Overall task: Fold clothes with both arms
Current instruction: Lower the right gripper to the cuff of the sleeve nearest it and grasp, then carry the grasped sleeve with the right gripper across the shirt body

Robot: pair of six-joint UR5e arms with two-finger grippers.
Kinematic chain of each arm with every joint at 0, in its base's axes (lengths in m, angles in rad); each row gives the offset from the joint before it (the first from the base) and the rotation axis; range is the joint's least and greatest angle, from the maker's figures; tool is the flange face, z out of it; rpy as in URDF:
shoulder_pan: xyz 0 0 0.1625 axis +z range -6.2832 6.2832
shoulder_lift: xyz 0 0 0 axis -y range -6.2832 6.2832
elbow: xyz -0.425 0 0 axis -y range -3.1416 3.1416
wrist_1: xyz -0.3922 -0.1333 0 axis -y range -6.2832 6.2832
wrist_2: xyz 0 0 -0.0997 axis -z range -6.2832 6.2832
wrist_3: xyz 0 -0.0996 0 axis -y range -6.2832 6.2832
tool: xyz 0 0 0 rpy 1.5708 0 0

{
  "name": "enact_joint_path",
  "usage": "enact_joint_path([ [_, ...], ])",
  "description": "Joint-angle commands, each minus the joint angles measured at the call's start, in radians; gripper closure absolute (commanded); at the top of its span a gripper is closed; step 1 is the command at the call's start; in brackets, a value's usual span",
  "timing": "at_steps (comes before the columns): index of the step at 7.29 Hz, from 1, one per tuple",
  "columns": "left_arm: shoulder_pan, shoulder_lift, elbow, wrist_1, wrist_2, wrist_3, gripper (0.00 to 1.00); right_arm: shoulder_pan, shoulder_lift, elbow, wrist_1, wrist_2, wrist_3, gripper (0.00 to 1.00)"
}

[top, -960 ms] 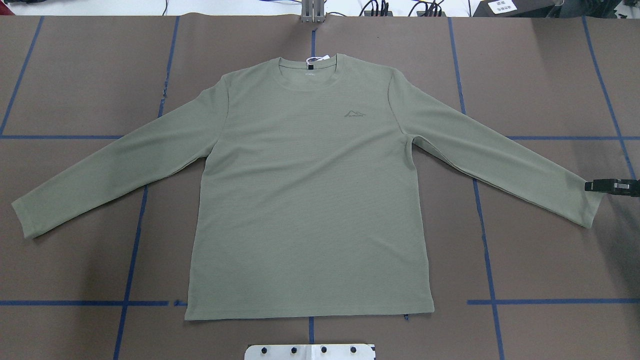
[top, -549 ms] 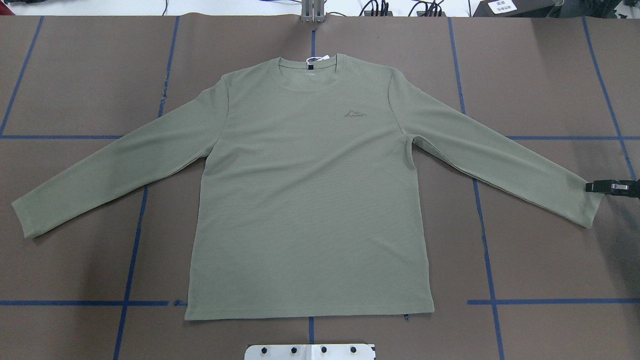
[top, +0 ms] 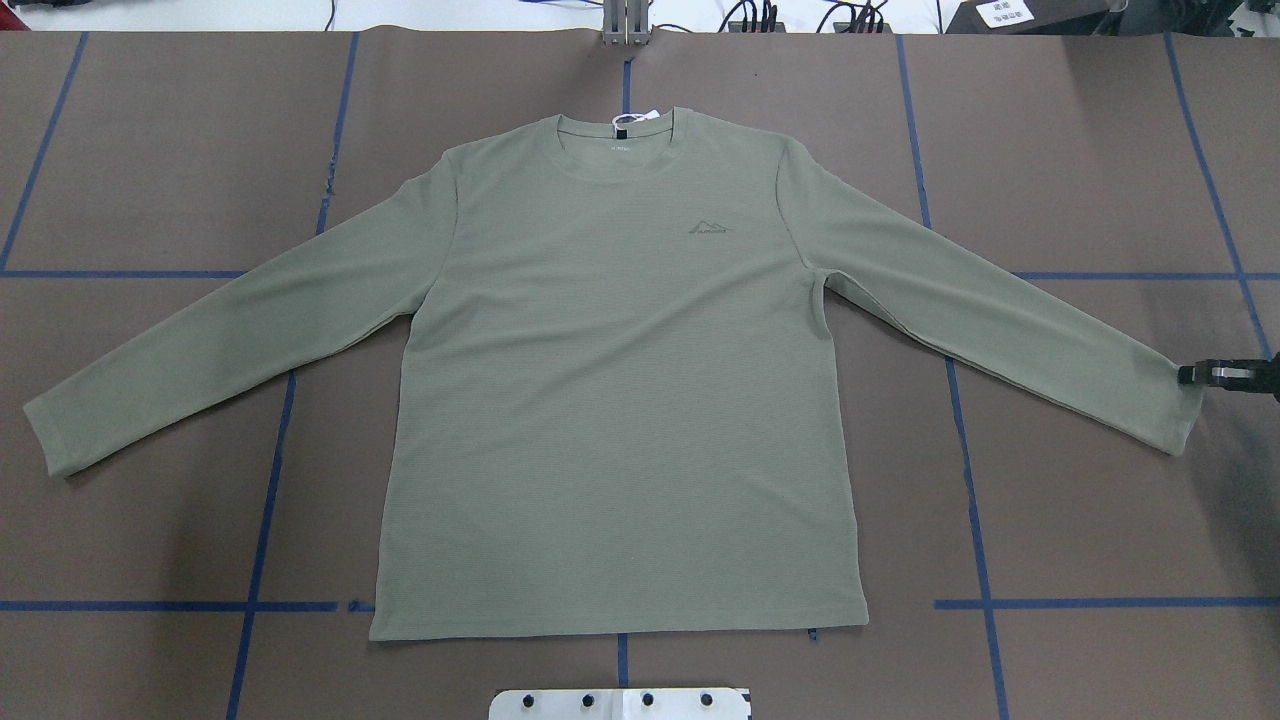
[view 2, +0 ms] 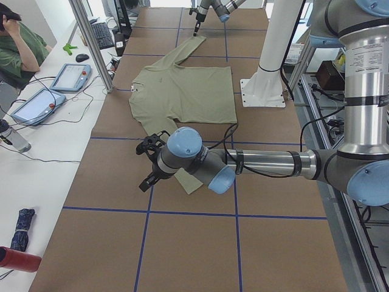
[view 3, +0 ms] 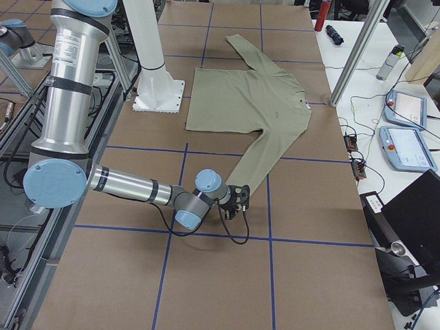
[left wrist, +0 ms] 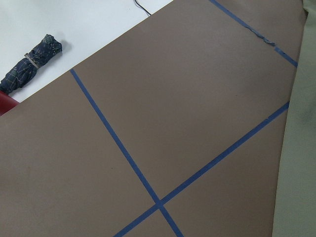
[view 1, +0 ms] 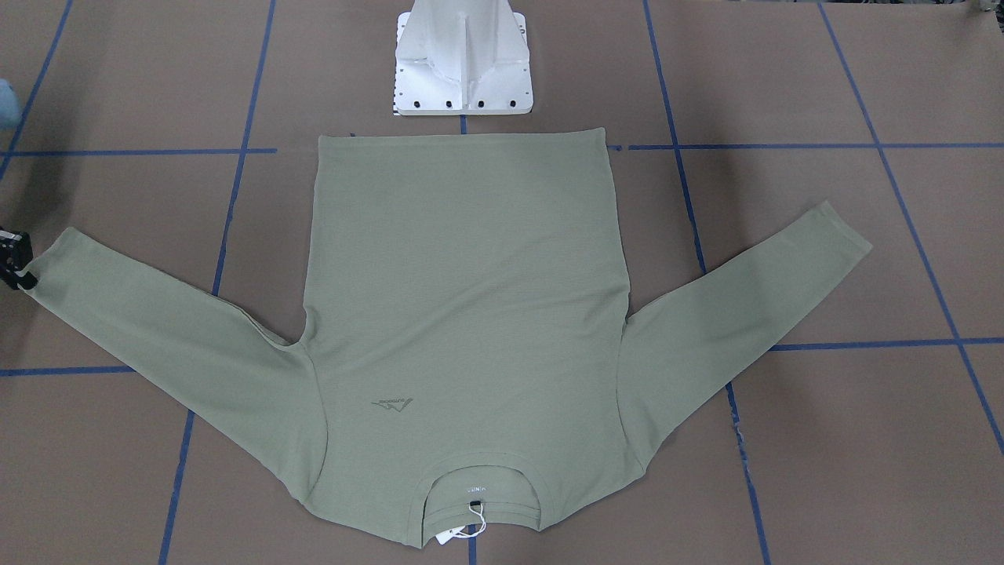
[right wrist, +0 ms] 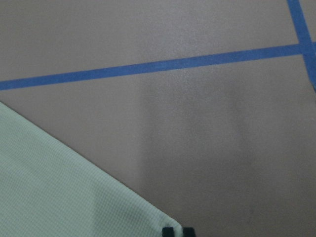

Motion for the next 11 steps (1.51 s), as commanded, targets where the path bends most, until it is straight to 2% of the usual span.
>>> enact_joint_path([
  [1,0.0,0.0,0.0,0.0,0.0,0.0,0.0,0.001,-0.002,0.047,-0.004,0.0,-0.006,1.0],
  [2,0.0,0.0,0.0,0.0,0.0,0.0,0.0,0.006,-0.01,0.111,-0.019,0.011,-0.006,1.0],
  [3,0.0,0.0,0.0,0.0,0.0,0.0,0.0,0.015,-0.013,0.184,-0.09,0.023,-0.004,1.0],
  [4,0.0,0.0,0.0,0.0,0.0,0.0,0.0,0.03,-0.014,0.329,-0.238,0.052,0.002,1.0],
  [6,0.0,0.0,-0.002,0.0,0.0,0.0,0.0,0.035,0.037,0.641,-0.685,0.051,0.009,1.0],
  [7,0.0,0.0,-0.003,0.0,0.0,0.0,0.0,0.061,0.197,0.691,-0.937,0.043,0.009,1.0],
  [8,0.0,0.0,-0.003,0.0,0.0,0.0,0.0,0.06,0.384,0.682,-1.151,0.007,0.011,1.0],
  [9,0.0,0.0,-0.002,0.0,-0.002,0.0,0.0,0.049,0.621,0.638,-1.409,-0.047,0.041,1.0],
  [10,0.0,-0.003,-0.002,0.0,0.0,0.0,0.0,0.011,0.85,0.527,-1.576,-0.117,0.119,1.0],
  [11,0.0,-0.003,0.0,0.0,0.0,-0.002,0.0,-0.07,1.015,0.368,-1.575,-0.208,0.255,1.0],
])
